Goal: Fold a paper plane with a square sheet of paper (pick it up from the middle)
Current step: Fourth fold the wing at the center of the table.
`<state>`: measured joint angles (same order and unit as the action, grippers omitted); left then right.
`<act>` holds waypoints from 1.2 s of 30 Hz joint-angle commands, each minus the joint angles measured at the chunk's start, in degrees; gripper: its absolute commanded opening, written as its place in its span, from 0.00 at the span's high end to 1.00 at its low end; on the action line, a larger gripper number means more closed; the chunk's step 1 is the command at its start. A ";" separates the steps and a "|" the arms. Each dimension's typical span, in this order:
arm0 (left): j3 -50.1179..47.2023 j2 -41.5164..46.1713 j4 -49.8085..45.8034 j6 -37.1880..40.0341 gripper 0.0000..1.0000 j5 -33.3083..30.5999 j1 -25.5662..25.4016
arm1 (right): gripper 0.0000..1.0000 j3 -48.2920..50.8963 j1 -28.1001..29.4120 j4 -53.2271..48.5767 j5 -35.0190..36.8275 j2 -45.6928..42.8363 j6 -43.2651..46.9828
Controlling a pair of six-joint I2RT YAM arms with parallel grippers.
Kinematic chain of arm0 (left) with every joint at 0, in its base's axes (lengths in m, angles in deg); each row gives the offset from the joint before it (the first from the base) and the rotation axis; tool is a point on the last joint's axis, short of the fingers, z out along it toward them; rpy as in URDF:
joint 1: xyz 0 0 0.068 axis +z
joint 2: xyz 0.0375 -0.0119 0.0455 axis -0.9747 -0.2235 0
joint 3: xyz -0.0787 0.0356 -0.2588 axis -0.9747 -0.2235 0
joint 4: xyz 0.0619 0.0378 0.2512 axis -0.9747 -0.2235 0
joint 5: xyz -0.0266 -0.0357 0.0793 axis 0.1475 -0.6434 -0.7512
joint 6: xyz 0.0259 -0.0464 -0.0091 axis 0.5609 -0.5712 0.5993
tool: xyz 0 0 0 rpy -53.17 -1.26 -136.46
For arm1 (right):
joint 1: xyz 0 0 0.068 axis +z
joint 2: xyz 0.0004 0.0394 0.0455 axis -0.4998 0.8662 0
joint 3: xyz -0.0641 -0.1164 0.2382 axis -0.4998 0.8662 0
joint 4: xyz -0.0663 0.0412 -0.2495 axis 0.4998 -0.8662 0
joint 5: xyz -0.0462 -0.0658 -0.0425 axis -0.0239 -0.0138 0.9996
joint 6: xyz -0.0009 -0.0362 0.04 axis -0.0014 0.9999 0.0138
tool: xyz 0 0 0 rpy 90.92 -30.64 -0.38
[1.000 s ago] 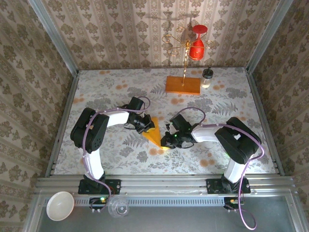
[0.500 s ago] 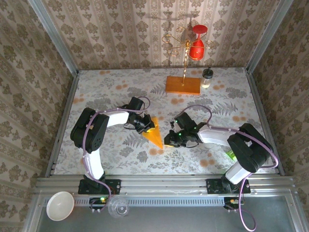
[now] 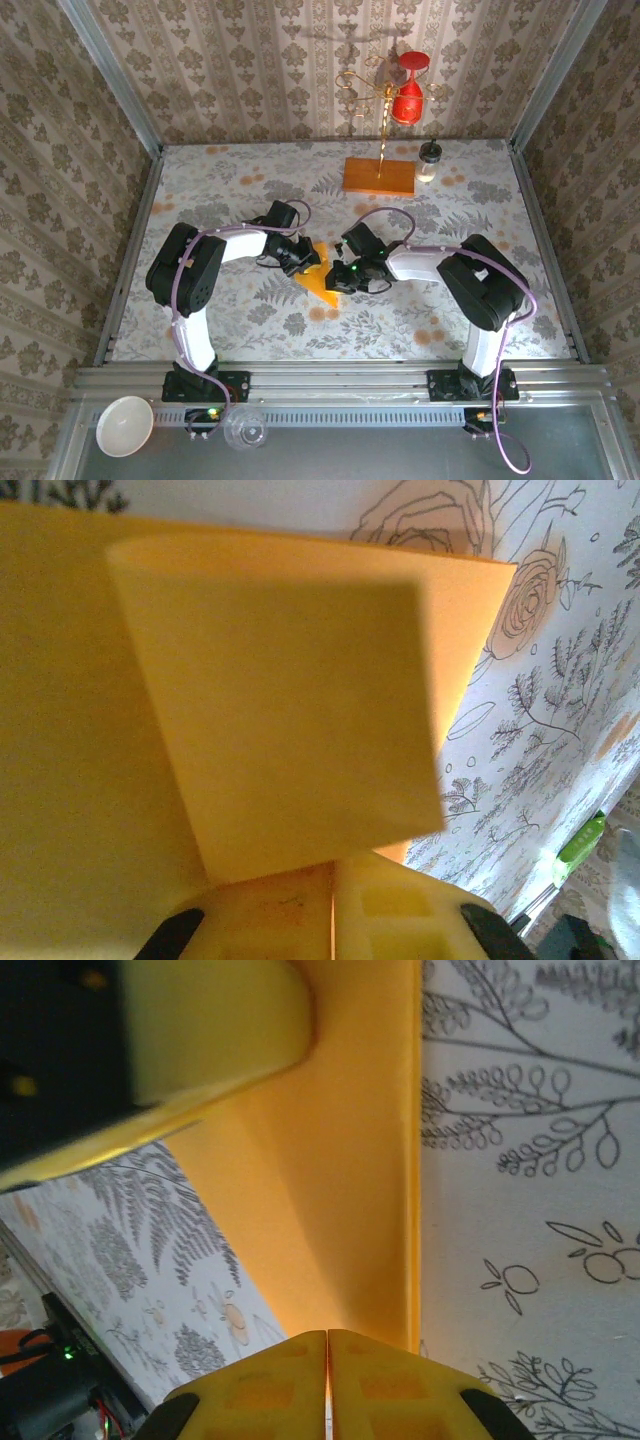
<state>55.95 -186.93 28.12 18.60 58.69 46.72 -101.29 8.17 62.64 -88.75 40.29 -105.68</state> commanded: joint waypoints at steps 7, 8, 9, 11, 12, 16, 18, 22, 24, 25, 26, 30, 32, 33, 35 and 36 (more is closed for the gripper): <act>-0.33 0.81 -0.71 4.08 0.85 -1.31 -1.13 | 0.90 0.43 0.34 -8.21 5.67 3.02 4.54; -0.08 1.02 -0.53 5.08 0.84 -1.34 -0.97 | 0.90 0.43 0.34 -9.35 6.50 3.38 4.94; 0.03 0.96 -0.35 5.81 0.83 -1.34 -0.77 | 0.90 0.43 0.34 -10.16 6.99 3.63 5.28; 0.12 0.54 0.63 6.81 0.82 -0.65 -0.08 | 0.90 0.52 0.34 -11.37 7.82 4.32 5.72; 0.08 0.23 1.22 6.99 0.82 -0.34 0.28 | 0.90 0.47 0.33 -11.93 8.13 4.62 5.83; 1.14 -1.77 1.63 7.87 0.81 0.54 1.86 | 0.90 0.52 0.34 -13.40 9.05 5.77 6.01; 2.22 -2.59 0.63 8.96 0.81 0.26 2.69 | 0.90 0.45 0.34 -14.54 9.83 6.11 6.23; 4.34 -3.99 -1.31 11.22 0.81 -0.30 5.42 | 0.90 0.33 0.32 -17.31 12.27 6.92 6.96; 5.48 -4.92 -2.22 12.72 0.80 -0.64 6.97 | 0.90 0.48 0.20 -17.89 13.00 7.14 7.15; 6.08 -5.46 -2.89 13.37 0.80 -0.73 7.77 | 0.91 0.64 0.26 -18.00 13.11 7.22 7.16; 6.59 -5.94 -3.10 13.99 0.80 -0.66 8.55 | 0.90 0.74 0.25 -18.00 13.11 7.28 7.16; 8.91 -7.55 -3.54 15.43 0.80 -0.60 11.32 | 0.91 1.05 0.26 -17.70 13.11 7.00 6.91; 10.18 -8.41 -3.85 15.99 0.80 -0.78 12.43 | 0.91 1.05 0.26 -17.58 12.90 6.86 6.82; 10.79 -8.71 -4.07 16.22 0.80 -0.85 12.93 | 0.91 1.11 0.26 -17.44 12.78 6.85 6.74; 12.05 -9.37 -4.44 16.73 0.80 -0.91 13.94 | 0.91 1.13 0.19 -17.30 12.68 6.63 6.55; 12.62 -9.67 -4.75 17.08 0.80 -0.99 14.31 | 0.91 1.13 0.26 -17.14 12.55 6.51 6.54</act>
<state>66.37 -194.30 22.46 32.29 65.40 57.69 -104.21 8.32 57.76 -85.06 42.45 -99.86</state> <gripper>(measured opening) 0.202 0.094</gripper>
